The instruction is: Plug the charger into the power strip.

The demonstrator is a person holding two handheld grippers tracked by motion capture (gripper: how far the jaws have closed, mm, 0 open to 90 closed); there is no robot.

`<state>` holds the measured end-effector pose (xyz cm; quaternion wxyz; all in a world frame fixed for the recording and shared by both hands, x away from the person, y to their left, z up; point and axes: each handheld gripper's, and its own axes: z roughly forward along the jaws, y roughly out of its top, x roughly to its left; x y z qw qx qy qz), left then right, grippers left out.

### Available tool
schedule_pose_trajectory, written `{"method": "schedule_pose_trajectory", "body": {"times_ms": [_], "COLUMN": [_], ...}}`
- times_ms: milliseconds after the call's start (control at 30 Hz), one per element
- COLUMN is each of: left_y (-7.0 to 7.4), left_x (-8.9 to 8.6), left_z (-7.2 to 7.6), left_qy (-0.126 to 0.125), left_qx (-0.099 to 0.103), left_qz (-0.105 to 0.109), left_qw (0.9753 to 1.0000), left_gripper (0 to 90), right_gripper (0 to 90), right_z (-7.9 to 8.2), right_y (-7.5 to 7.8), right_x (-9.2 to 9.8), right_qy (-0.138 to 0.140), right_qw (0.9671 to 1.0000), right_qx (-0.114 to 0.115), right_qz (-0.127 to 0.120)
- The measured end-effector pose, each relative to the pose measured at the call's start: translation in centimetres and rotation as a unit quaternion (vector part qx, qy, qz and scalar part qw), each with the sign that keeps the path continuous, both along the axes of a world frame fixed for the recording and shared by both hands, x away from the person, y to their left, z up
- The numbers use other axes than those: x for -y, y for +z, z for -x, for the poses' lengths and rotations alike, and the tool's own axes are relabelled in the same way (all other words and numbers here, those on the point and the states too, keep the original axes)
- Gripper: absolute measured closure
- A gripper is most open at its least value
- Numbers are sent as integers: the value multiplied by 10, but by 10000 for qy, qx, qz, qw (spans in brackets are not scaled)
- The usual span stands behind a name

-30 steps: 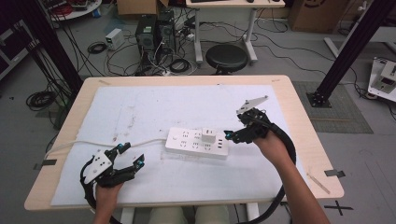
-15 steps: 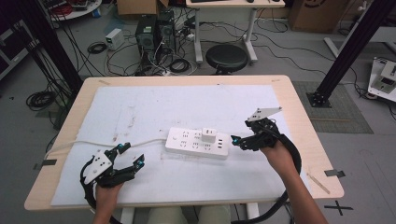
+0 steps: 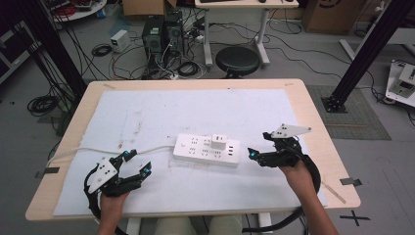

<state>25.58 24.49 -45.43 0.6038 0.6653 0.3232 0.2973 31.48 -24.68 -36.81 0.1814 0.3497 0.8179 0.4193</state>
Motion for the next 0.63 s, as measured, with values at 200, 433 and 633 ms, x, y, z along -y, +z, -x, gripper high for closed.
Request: {"method": "schedule_pose_trajectory", "body": {"times_ms": [200, 433, 633], "left_y": [0, 0, 0], "left_x": [0, 0, 0], "left_z": [0, 0, 0], "left_qy": [3, 4, 3], "left_qx": [3, 1, 0], "left_qz": [3, 4, -5], "left_qw": [10000, 10000, 10000], "left_gripper": [289, 289, 289], "right_gripper": [204, 204, 204], "right_z": [9, 19, 24], "right_y": [-11, -25, -33], "right_x": [7, 13, 17], "right_qy": [-117, -249, -344], "right_qw": [9994, 9968, 9951], "right_qx": [125, 392, 463], "right_qz": [-308, -649, -798]}}
